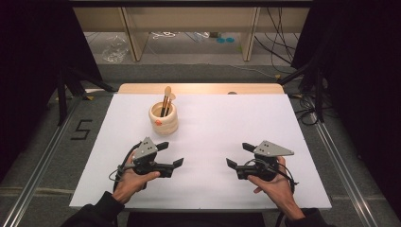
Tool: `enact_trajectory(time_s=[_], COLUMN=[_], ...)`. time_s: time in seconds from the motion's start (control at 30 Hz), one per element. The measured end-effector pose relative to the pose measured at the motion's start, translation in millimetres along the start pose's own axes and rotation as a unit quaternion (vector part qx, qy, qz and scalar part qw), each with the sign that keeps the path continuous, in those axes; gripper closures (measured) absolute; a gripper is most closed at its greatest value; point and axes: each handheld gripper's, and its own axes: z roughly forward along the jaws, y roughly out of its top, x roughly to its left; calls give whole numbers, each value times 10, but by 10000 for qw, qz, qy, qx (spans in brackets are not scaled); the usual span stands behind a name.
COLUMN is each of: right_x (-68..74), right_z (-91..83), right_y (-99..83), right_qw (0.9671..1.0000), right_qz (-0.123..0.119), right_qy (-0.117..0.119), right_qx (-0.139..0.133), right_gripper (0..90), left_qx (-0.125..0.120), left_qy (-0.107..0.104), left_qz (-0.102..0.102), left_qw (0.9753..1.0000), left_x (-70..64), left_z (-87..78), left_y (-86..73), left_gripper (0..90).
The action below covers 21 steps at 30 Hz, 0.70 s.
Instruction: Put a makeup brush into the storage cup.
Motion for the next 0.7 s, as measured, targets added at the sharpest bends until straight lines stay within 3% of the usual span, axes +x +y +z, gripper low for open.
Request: enact_trajectory(time_s=[0.37,0.47,0.7], right_x=[-9,-8,-3], right_z=[-4,-2,4], right_y=[0,0,-1], right_qw=[9999,9999,9999], right_qz=[-24,-25,-22], right_qy=[-40,-35,-29], right_qx=[104,106,112], right_gripper=[164,164,164], left_qx=[176,101,65], left_qy=[26,152,121], left_qz=[3,31,20], left_qw=[9998,9998,9999], left_x=[-49,-59,-56], left_z=[-53,-51,-52], left_y=[-65,-63,-60], left_gripper=[165,175,175])
